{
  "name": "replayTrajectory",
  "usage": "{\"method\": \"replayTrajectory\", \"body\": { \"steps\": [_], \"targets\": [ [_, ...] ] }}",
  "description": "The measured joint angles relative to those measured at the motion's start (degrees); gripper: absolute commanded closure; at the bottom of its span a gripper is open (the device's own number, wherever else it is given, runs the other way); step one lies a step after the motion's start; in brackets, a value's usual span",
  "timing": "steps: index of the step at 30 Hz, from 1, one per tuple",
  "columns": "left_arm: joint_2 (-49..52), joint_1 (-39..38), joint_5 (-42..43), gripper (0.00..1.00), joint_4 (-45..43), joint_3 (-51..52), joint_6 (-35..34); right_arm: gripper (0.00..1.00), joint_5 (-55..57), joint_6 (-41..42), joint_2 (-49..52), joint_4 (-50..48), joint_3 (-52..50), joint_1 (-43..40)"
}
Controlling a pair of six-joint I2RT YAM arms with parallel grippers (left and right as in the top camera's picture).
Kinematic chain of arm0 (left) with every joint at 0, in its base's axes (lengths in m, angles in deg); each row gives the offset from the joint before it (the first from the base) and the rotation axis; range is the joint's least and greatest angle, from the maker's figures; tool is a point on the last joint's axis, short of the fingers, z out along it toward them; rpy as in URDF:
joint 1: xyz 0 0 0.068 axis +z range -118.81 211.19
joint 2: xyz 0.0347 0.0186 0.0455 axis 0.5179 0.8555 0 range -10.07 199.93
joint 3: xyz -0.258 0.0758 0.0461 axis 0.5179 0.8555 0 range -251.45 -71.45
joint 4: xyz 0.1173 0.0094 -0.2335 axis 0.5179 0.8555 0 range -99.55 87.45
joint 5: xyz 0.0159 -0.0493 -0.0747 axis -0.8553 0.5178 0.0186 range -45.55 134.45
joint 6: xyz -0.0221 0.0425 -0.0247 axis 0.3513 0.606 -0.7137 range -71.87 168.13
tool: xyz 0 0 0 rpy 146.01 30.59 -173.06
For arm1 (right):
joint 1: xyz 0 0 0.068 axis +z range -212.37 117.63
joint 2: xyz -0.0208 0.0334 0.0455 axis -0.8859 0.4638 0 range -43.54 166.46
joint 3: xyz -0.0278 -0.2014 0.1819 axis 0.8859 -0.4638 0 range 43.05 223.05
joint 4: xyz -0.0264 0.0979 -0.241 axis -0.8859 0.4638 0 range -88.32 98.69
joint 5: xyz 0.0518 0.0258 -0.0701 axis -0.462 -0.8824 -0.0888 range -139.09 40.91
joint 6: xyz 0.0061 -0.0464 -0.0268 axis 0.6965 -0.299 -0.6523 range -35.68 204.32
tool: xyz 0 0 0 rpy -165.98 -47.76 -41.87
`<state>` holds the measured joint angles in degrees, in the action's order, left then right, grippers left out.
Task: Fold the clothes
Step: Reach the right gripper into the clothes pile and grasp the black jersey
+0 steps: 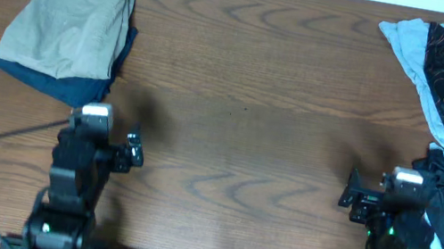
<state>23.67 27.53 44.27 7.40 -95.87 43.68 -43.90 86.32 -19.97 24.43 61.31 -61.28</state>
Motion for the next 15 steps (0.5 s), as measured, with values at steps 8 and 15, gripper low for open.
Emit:
{"method": "replayTrajectory", "body": {
  "steps": [8, 15],
  "targets": [
    [16.1, 0.0, 3.1, 0.02, 10.7, -14.5, 0.0, 0.01, -1.8, 1.2, 22.9, 12.2, 16.7, -4.8],
    [25.4, 0.0, 6.8, 0.02, 20.3, -23.6, 0.0, 0.01, -7.3, 1.4, 43.8, 24.4, 32.2, -13.3]
  ]
}}
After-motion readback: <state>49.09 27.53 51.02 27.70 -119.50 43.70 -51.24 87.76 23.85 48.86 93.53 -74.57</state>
